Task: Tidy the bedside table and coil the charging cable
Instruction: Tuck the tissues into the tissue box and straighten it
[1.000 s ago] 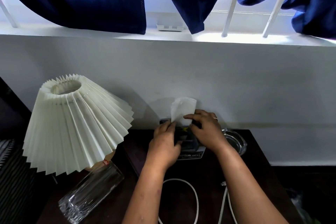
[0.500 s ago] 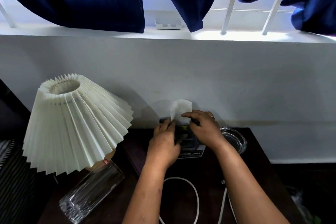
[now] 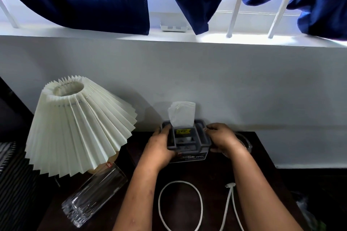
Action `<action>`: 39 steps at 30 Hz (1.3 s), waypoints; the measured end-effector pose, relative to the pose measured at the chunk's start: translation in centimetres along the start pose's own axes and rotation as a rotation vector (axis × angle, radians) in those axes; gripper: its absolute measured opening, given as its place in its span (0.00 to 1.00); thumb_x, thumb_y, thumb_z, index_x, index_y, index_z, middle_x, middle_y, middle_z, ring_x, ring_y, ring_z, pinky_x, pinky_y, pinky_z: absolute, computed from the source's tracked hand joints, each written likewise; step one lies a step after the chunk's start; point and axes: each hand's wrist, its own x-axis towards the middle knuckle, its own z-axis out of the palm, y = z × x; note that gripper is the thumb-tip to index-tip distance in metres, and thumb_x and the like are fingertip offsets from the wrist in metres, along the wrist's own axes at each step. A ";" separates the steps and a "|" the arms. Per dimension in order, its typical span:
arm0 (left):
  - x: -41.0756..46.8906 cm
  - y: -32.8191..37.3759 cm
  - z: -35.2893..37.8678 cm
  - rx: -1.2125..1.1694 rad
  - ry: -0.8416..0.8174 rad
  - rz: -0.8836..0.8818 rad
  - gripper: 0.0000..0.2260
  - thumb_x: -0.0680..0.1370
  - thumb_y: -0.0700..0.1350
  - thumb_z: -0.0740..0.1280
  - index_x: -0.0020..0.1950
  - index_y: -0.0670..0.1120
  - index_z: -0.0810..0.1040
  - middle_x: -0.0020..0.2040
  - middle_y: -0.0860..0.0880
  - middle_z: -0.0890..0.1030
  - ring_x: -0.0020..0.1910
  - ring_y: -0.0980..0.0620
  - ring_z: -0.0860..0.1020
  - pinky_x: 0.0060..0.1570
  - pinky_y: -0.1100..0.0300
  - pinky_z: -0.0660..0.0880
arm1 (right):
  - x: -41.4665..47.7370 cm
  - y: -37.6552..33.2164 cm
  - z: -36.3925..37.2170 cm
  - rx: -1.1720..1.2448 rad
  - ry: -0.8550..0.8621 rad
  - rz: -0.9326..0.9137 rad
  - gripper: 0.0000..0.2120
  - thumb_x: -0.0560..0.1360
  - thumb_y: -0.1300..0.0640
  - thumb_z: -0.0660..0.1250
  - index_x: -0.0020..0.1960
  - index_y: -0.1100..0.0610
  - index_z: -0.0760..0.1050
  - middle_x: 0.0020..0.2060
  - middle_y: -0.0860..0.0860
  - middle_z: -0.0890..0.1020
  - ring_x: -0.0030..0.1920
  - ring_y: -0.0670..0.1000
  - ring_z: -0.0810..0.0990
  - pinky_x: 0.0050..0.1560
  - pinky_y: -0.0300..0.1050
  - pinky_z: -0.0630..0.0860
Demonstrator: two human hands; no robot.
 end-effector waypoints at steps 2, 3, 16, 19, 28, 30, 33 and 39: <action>0.0 -0.1 -0.2 -0.008 0.028 0.013 0.38 0.66 0.43 0.74 0.72 0.52 0.62 0.68 0.44 0.71 0.67 0.46 0.69 0.63 0.61 0.66 | 0.1 -0.1 0.6 0.036 0.008 -0.023 0.10 0.77 0.56 0.62 0.57 0.55 0.77 0.54 0.59 0.81 0.52 0.59 0.81 0.43 0.53 0.81; 0.0 -0.1 -0.3 -0.005 0.041 0.012 0.37 0.67 0.42 0.74 0.72 0.51 0.62 0.68 0.44 0.71 0.67 0.45 0.69 0.63 0.60 0.66 | 0.2 -0.2 0.8 0.053 0.007 -0.025 0.11 0.77 0.57 0.62 0.58 0.56 0.77 0.54 0.59 0.81 0.51 0.59 0.81 0.45 0.54 0.81; -0.5 -0.1 -0.1 0.078 0.119 -0.049 0.32 0.71 0.42 0.71 0.72 0.49 0.62 0.70 0.41 0.65 0.68 0.40 0.68 0.65 0.54 0.67 | -0.8 -0.3 1.8 0.152 -0.034 -0.046 0.18 0.77 0.58 0.62 0.67 0.58 0.70 0.59 0.58 0.77 0.54 0.57 0.78 0.47 0.52 0.80; -1.4 0.0 -0.4 0.094 0.134 -0.083 0.32 0.71 0.45 0.71 0.72 0.51 0.62 0.68 0.41 0.66 0.66 0.38 0.68 0.62 0.49 0.70 | -2.1 -0.8 0.8 0.130 -0.016 -0.061 0.21 0.77 0.56 0.62 0.69 0.54 0.67 0.57 0.56 0.76 0.51 0.54 0.77 0.44 0.51 0.80; -7.5 0.1 -0.9 0.105 0.233 -0.301 0.31 0.74 0.45 0.67 0.74 0.41 0.58 0.75 0.41 0.60 0.73 0.42 0.59 0.71 0.54 0.58 | -7.5 1.2 0.7 -0.283 0.247 -0.473 0.14 0.73 0.63 0.64 0.58 0.55 0.78 0.55 0.55 0.81 0.56 0.53 0.78 0.55 0.40 0.69; -8.4 -0.1 -0.8 0.113 0.204 -0.351 0.27 0.75 0.45 0.66 0.71 0.40 0.64 0.74 0.41 0.62 0.72 0.42 0.62 0.70 0.54 0.60 | -8.5 1.2 2.1 -0.313 0.213 -0.555 0.13 0.73 0.64 0.63 0.54 0.54 0.79 0.52 0.54 0.81 0.52 0.53 0.79 0.53 0.39 0.70; -8.7 -0.1 -0.2 0.073 0.150 -0.426 0.24 0.74 0.44 0.66 0.68 0.40 0.67 0.71 0.39 0.65 0.69 0.41 0.66 0.68 0.54 0.62 | -9.5 1.2 5.0 -0.406 0.021 -0.626 0.13 0.73 0.63 0.63 0.56 0.55 0.79 0.54 0.54 0.82 0.56 0.52 0.79 0.57 0.37 0.69; -7.6 -0.3 0.2 -0.352 0.264 -0.617 0.23 0.74 0.38 0.60 0.69 0.44 0.67 0.65 0.39 0.74 0.63 0.40 0.73 0.62 0.51 0.71 | -9.2 1.9 10.0 -0.572 -0.303 -0.588 0.24 0.76 0.56 0.61 0.72 0.50 0.63 0.69 0.54 0.70 0.69 0.54 0.67 0.70 0.45 0.63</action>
